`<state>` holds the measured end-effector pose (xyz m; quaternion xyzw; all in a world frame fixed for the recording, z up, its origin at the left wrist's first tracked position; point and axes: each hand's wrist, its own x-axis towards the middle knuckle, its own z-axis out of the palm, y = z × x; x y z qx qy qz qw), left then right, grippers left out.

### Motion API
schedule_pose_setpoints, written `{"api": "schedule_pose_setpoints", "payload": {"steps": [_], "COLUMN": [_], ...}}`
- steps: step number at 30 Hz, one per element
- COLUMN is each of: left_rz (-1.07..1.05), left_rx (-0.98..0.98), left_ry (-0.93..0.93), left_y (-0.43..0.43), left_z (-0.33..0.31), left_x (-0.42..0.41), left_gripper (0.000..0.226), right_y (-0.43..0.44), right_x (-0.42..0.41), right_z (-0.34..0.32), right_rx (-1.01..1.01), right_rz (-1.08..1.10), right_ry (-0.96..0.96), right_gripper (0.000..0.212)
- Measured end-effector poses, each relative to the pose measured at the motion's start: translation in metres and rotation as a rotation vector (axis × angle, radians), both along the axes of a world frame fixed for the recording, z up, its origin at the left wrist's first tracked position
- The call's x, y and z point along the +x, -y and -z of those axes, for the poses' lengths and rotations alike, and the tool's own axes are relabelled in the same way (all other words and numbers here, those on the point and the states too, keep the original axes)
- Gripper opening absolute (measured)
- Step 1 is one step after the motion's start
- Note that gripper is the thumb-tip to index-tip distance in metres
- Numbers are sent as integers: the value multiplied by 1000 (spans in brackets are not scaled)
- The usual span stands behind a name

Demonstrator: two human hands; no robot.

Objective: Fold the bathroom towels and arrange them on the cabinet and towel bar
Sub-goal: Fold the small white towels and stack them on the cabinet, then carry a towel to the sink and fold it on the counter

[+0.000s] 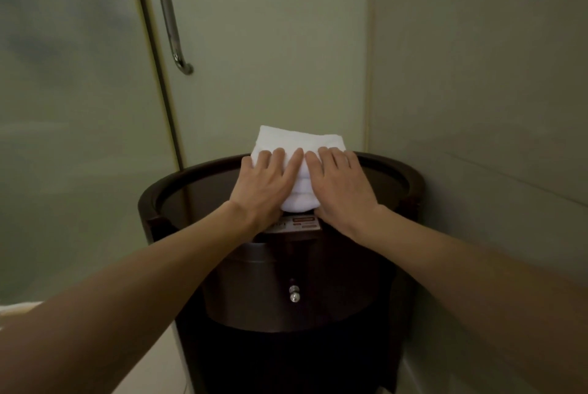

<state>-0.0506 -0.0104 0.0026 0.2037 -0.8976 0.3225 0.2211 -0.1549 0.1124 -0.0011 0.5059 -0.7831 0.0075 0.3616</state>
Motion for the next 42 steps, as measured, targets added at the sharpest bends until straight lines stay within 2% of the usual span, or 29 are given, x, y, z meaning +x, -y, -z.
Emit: {"api": "schedule_pose_setpoints", "payload": {"steps": [6,11,14,18,26,31,36,42], "left_rz": [10,-6,-31,-45,-64,-30,-24,-62], "left_rx": [69,180,209,252,405,457,495,521], "left_ry": [32,110,151,158,98,78,81,92], "left_y": [6,10,13,14,-12,-36,-58,-75], "left_z": [-16,-70,-129,-231,-446,-544,-591,-599], "left_x": [-1,1,8,27,90,125,159,192], "left_gripper": [90,94,95,99,100,99,97,99], "right_y": [7,13,17,20,2,-23,-46,-59], "right_x": [-7,-4,0,11,61,92,117,146], "right_z": [-19,-75,-133,-234,-452,-545,-589,-602], "right_rx": [53,143,185,198,221,183,184,229], "right_rz": [-40,-65,-93,-131,-218,-234,-293,-318], "right_ry": [25,82,119,174,240,340,378,400], "right_gripper": [66,60,55,67,78,81,78,81]}}
